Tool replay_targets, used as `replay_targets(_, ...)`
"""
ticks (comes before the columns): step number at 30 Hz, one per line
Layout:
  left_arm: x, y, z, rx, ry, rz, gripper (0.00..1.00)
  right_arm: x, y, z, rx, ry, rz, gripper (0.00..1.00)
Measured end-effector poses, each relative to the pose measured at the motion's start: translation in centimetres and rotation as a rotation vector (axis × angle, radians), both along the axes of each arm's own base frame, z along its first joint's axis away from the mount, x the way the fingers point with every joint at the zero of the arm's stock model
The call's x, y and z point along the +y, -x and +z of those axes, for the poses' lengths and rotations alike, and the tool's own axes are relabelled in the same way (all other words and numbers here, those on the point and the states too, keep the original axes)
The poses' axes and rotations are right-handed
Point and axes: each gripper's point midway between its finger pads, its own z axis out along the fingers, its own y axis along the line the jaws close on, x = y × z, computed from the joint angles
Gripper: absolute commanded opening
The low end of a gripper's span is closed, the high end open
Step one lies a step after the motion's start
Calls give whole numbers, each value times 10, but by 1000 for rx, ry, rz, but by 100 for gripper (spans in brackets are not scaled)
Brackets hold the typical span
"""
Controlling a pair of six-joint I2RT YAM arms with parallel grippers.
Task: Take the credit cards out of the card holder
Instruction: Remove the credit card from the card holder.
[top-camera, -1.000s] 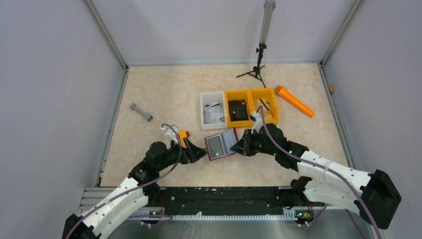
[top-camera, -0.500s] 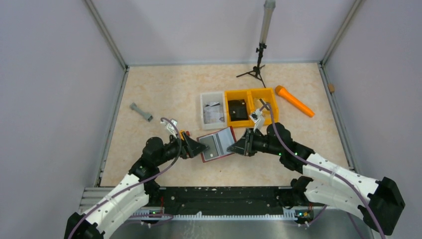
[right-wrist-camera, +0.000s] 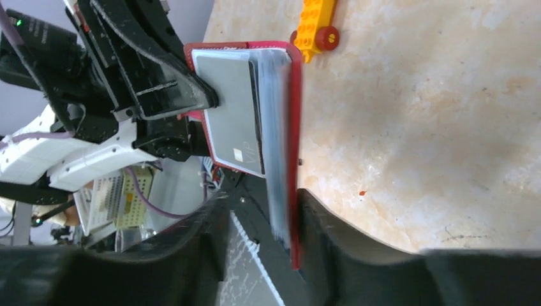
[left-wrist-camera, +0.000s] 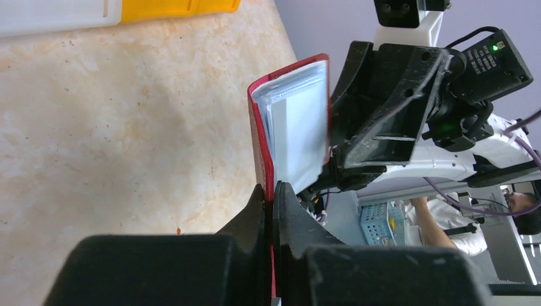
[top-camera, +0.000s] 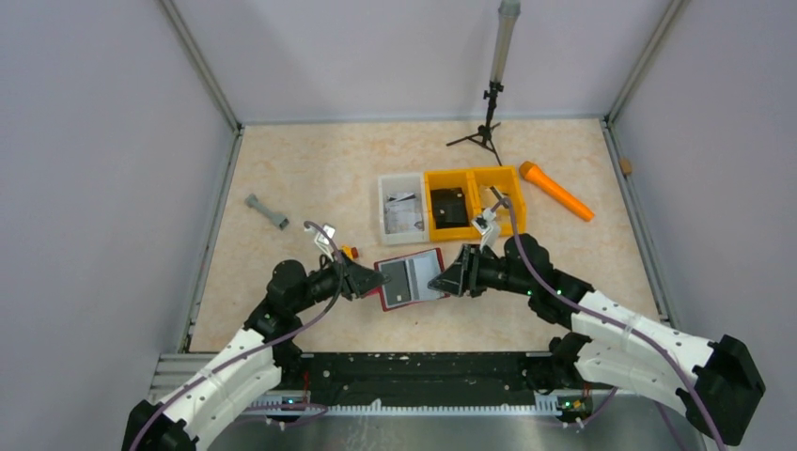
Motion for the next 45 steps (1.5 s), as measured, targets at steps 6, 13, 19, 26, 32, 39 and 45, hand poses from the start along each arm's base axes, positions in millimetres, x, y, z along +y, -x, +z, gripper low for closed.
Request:
replay_targets(6, 0, 0, -9, 22, -27, -4, 0, -16, -10, -20, -9, 120, -70, 70)
replay_targets(13, -1, -3, -21, 64, -52, -2, 0, -33, -16, -17, -100, 208, -97, 61)
replay_targets(19, -9, -3, -26, 90, -48, -46, 0, -18, -9, -5, -132, 138, -7, 52)
replay_targets(26, -23, 4, -12, 91, 33, -154, 0, 7, -3, -1, -109, 27, 88, 49)
replay_targets(32, -27, 8, 11, 37, 118, -196, 0, 12, 6, -4, -77, -55, 114, 55)
replay_targets(39, -28, 9, 18, 40, 162, -211, 0, 17, 14, 9, -63, -165, 140, 55)
replay_targets(45, -30, 12, 28, 22, 194, -226, 0, 22, 15, 26, -76, -237, 160, 54)
